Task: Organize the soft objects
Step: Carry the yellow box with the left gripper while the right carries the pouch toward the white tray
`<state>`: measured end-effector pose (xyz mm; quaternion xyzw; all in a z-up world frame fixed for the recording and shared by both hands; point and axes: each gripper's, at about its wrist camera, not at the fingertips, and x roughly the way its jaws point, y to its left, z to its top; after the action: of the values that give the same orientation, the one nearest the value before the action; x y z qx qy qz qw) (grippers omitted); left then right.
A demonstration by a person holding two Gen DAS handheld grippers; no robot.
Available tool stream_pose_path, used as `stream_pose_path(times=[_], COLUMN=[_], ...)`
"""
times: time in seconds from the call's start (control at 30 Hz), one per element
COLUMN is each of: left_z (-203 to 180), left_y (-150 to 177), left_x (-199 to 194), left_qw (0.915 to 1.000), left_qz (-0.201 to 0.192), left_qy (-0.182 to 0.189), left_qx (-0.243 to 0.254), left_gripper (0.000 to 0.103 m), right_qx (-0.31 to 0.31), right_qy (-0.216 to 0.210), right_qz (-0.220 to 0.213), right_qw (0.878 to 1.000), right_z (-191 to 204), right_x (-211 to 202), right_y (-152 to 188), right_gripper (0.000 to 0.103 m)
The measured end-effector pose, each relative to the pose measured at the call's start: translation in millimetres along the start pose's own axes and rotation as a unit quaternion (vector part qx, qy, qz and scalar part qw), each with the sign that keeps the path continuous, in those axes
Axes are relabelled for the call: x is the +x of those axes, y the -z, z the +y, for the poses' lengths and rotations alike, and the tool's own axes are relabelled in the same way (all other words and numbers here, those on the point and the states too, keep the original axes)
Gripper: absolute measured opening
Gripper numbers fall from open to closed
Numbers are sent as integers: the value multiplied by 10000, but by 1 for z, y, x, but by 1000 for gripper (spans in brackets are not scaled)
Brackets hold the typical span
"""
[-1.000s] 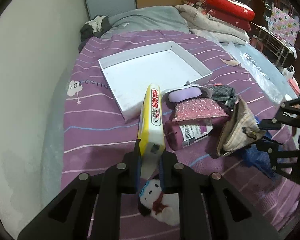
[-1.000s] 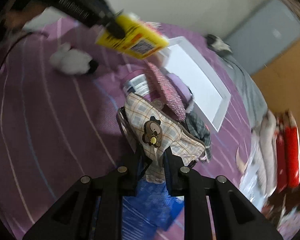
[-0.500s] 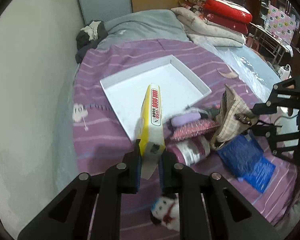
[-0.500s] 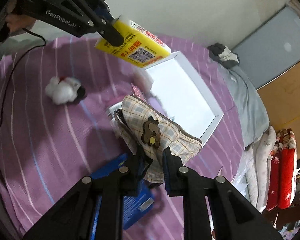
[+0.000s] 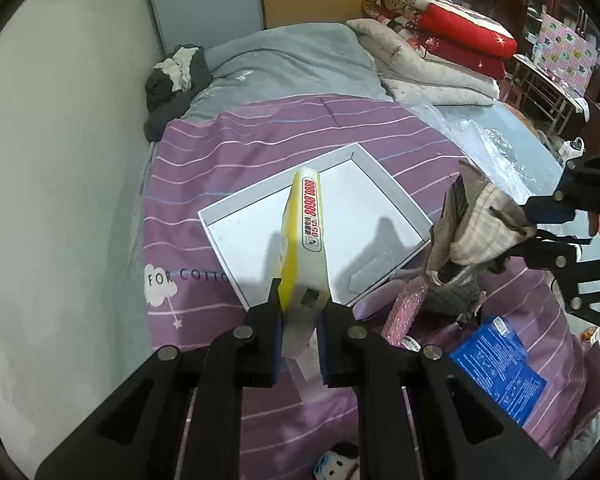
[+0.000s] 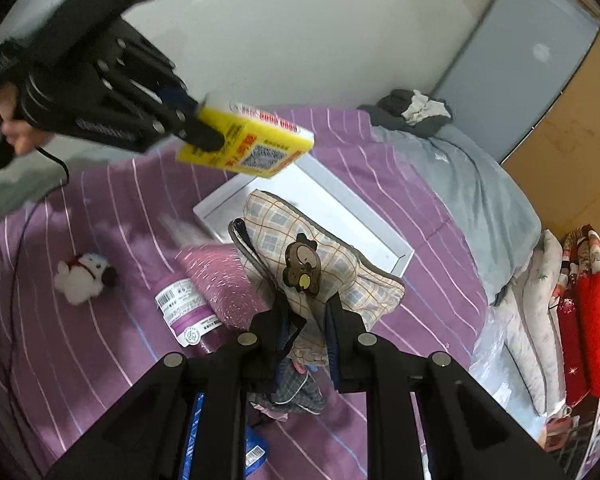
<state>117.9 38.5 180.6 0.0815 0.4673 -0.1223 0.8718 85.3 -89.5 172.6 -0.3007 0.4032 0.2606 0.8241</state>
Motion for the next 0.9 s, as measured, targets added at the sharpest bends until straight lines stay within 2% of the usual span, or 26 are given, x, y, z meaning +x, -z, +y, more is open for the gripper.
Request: stream_pose_path(times=[0.2,0.5,0.67,0.9], left_z=[-3,5,5,-4], left_y=[-9,-19,-18,-11], left_x=[22,75,110,127], left_qw=[9999,9987,9964,9933], left_qz=[139,494,792,670], left_qy=[-43,-150,-266,-698], left_qx=[40,23,134,630], left_gripper=[16,16,16,16], right_qx=[-95,161,-85,-20], right_qy=[135,169,131,-76], right_qz=[-32,319,521,564], right_qw=[9999,9992,9985,9984], right_z=[-9,-38,-38,-44], right_x=[9,79,117,147], right_y=[-5,-9,-8,-3], right_gripper=[15,15,15,15])
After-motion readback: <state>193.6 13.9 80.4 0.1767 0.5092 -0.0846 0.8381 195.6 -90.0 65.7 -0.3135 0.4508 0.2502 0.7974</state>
